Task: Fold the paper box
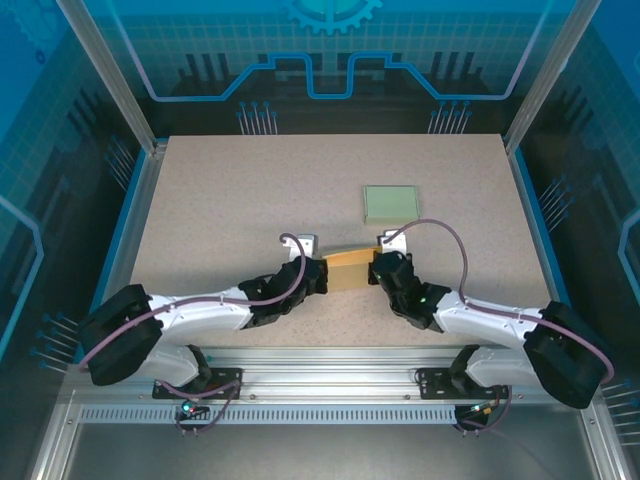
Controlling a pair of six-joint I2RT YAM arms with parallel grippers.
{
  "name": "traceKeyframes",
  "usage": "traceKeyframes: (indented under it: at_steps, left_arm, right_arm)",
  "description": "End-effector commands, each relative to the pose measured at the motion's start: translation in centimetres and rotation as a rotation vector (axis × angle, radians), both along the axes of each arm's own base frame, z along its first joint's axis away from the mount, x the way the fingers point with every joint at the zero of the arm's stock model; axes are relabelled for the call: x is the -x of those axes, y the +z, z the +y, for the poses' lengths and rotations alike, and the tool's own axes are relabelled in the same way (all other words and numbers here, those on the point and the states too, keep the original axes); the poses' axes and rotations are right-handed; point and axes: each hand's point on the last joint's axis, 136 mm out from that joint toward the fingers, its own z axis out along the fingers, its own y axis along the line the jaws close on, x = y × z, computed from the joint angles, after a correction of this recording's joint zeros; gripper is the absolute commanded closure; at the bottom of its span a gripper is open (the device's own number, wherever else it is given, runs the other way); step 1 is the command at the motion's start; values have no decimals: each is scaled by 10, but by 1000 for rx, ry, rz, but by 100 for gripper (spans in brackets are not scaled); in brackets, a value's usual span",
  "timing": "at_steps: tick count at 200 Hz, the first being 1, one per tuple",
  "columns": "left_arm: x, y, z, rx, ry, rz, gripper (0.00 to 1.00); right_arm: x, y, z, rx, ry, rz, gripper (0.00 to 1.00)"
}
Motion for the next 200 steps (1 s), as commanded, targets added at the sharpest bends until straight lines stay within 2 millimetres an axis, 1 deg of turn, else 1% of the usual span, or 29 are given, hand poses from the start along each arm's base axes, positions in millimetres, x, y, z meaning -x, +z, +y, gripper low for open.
traceKeyframes:
  at_steps: [1, 15, 28, 56, 86, 103, 119, 138, 154, 170, 200]
  left_arm:
    - [26, -33, -12, -28, -115, 87, 100]
    - [27, -30, -13, -24, -125, 71, 100]
    - [27, -24, -14, -11, -135, 46, 100]
    - [29, -2, -16, 21, -172, -18, 86]
    - [35, 21, -14, 66, -195, -61, 66]
    - [37, 31, -13, 94, -192, -67, 57]
    - [37, 37, -8, 108, -163, -58, 53]
    - [33, 40, 5, 107, -83, -54, 47]
    - [25, 44, 18, 91, -1, -81, 45]
    - [18, 48, 26, 67, 58, -102, 43]
    - [5, 48, 28, 53, 117, -94, 44]
  right_arm:
    - [25, -35, 4, 50, 78, 112, 100]
    - [26, -35, 3, 51, 80, 112, 100]
    - [27, -35, 2, 53, 81, 109, 100]
    - [29, -36, 1, 55, 82, 103, 100]
    - [31, -36, 1, 67, 87, 95, 100]
    - [31, -36, 1, 74, 92, 92, 100]
    - [32, -35, 2, 84, 95, 89, 100]
    - [34, -36, 2, 92, 96, 87, 100]
    - [34, -36, 2, 101, 96, 85, 100]
    - [35, -37, 3, 107, 100, 83, 100]
    - [36, -36, 4, 115, 105, 80, 100]
